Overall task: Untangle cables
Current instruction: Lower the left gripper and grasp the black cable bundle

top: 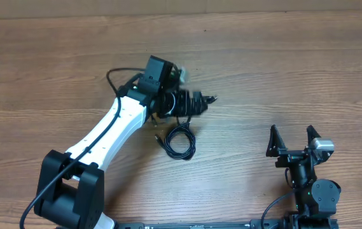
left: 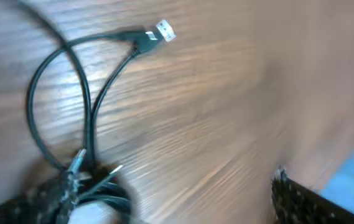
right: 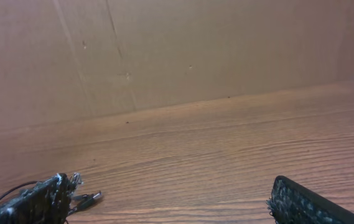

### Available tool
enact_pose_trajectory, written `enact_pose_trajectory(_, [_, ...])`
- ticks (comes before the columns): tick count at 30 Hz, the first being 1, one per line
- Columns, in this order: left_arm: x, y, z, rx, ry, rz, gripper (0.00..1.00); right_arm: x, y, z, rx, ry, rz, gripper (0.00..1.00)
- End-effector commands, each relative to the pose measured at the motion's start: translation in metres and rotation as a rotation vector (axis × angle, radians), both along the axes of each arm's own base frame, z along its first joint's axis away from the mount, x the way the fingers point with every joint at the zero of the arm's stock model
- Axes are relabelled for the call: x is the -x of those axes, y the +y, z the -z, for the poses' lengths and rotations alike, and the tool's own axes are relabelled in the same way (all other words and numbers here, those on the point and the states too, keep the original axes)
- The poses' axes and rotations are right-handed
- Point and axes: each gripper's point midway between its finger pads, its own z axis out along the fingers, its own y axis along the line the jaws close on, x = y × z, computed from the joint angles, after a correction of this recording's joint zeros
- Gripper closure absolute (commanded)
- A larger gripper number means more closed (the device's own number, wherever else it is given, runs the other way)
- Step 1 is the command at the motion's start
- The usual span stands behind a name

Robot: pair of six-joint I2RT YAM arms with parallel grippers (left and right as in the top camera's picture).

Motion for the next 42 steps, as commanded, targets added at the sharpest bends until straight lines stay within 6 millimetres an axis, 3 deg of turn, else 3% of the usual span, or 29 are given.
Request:
enact_pose_trajectory(1, [0.004,0.009,0.006,-0.165,-0.418,0.592,0.00,0.000,-0.001,0.002,0.008,-0.004,0.004,0.00])
enact_pose_trajectory(5, [-0.024,0.059,0.023,-0.528,-0.463,0.570,0.00,0.000,-0.001,0.002,0.008,-0.004,0.004,0.00])
enact_pose_trajectory(8, [-0.030,0.078,0.026,-0.659,-0.474,0.587,0.00,0.000,-0.001,0.002,0.008,-0.004,0.004,0.00])
enact_pose_trajectory(13, [-0.014,0.079,0.037,-0.640,-0.438,0.672,0.13,0.000,-0.001,0.002,0.008,-0.004,0.004,0.00])
enact_pose_trajectory(26, [0.036,0.057,0.066,-0.403,-0.335,0.746,0.13,0.000,-0.001,0.002,0.008,-0.004,0.004,0.00])
enact_pose_trajectory(31, [0.046,0.048,0.080,-0.366,-0.346,0.761,0.30,0.000,-0.001,0.002,0.008,-0.004,0.004,0.00])
enact_pose_trajectory(35, [0.042,0.049,0.092,-0.389,-0.359,0.691,0.36,0.000,-0.001,0.002,0.008,-0.004,0.004,0.00])
enact_pose_trajectory(37, [0.036,0.053,0.095,-0.423,-0.352,0.632,0.51,0.000,-0.001,0.002,0.008,-0.004,0.004,0.00])
enact_pose_trajectory(39, [0.030,0.058,0.095,-0.447,-0.328,0.543,0.76,0.000,-0.001,0.002,0.007,-0.004,0.004,0.00])
enact_pose_trajectory(40, [0.028,0.058,0.095,-0.448,-0.320,0.515,0.84,0.000,-0.001,0.002,0.008,-0.004,0.004,0.00])
enact_pose_trajectory(42, [0.027,0.058,0.095,-0.439,-0.297,0.463,0.89,0.000,-0.001,0.002,0.007,-0.004,0.004,0.00])
